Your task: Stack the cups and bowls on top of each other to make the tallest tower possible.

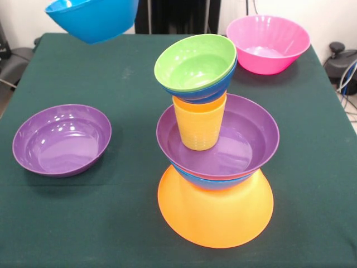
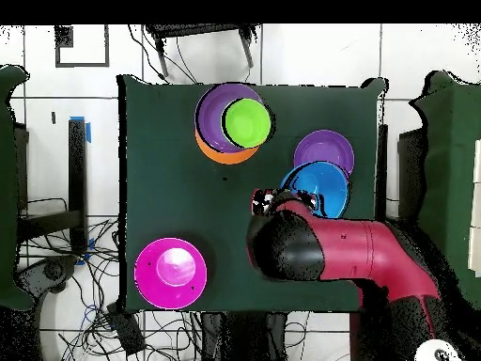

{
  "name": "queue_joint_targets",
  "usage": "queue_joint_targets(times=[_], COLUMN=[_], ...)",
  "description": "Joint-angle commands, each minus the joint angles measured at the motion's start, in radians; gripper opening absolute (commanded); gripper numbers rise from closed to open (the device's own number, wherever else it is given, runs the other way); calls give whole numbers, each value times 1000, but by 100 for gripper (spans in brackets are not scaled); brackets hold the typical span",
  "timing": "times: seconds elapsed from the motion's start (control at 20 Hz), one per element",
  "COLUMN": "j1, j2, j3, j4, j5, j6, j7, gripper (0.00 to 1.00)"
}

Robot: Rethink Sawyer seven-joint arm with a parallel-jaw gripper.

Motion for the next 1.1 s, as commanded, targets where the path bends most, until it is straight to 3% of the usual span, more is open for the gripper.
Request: queue_joint_targets(times=[0.05,0.2,0.4,0.8,1.1], j1=[15,84,149,240,304], j2=[107,206,275,333,344], j3=[30,32,21,-13,-65], j4=[-132,-270,-401,-578,-702], j5=[0,-18,-48,-95,-189], j6=[315,362,399,527,709], j7=[-104,-52,-8,-7,-59], gripper=[0,0,0,0,0])
